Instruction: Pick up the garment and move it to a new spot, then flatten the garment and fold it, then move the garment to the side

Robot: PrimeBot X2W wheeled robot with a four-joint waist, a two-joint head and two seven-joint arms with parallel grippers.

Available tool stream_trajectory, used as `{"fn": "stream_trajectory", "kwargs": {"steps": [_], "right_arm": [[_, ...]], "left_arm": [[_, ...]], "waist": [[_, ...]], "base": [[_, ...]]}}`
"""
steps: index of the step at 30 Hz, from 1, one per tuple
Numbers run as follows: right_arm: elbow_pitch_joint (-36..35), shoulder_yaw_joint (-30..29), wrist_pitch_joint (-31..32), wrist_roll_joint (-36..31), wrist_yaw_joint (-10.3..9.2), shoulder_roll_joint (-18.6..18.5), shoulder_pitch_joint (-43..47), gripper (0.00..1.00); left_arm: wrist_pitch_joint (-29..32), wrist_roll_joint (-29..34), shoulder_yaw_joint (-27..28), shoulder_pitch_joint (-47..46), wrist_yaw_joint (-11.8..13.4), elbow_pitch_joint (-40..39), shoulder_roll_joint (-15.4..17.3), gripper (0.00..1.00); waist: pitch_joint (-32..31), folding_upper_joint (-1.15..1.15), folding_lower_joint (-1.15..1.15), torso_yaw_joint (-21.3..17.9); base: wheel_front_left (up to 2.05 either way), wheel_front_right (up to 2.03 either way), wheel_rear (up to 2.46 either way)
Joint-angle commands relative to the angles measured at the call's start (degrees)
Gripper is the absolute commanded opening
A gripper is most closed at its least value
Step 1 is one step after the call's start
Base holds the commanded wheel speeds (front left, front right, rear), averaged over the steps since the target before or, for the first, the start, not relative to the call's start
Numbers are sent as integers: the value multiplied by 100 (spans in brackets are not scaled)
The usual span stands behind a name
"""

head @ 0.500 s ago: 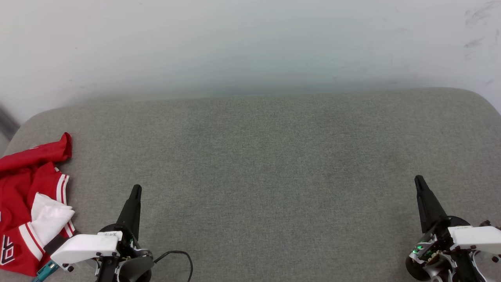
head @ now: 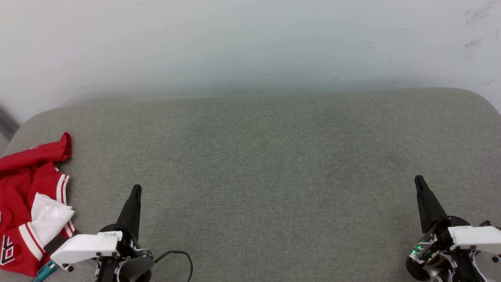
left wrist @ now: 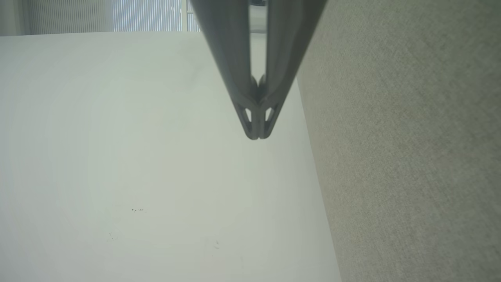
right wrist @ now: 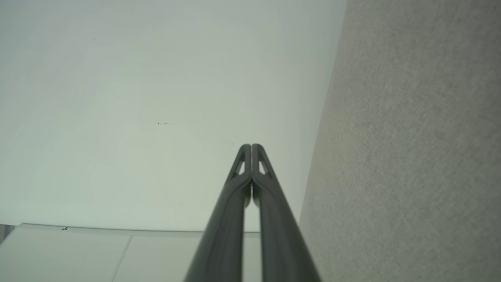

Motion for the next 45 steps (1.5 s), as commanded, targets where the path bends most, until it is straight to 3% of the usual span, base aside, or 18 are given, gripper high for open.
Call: {"fn": "stream_trajectory", "kwargs": {"steps": [1, 20, 21, 45], "right_arm": [[3, 3, -2, -26, 0, 12, -65, 0], [2, 3, -2, -26, 0, 12, -65, 0], [0, 0, 0, 0, 1, 0, 0, 100], [-425, 304, -589, -469, 0, -31, 232, 100]], "left_arm": [[26, 1, 7, -31, -24, -3, -6, 0], [26, 1, 5, -31, -24, -3, -6, 0], [0, 0, -1, 0, 0, 0, 0, 100], [-597, 371, -647, 112, 3, -551, 29, 100]], "waist": [[0, 0, 0, 0], [0, 0, 0, 0], [0, 0, 0, 0], [16, 0, 0, 1]], "base": [[0, 0, 0], [0, 0, 0], [0, 0, 0], [0, 0, 0]]}}
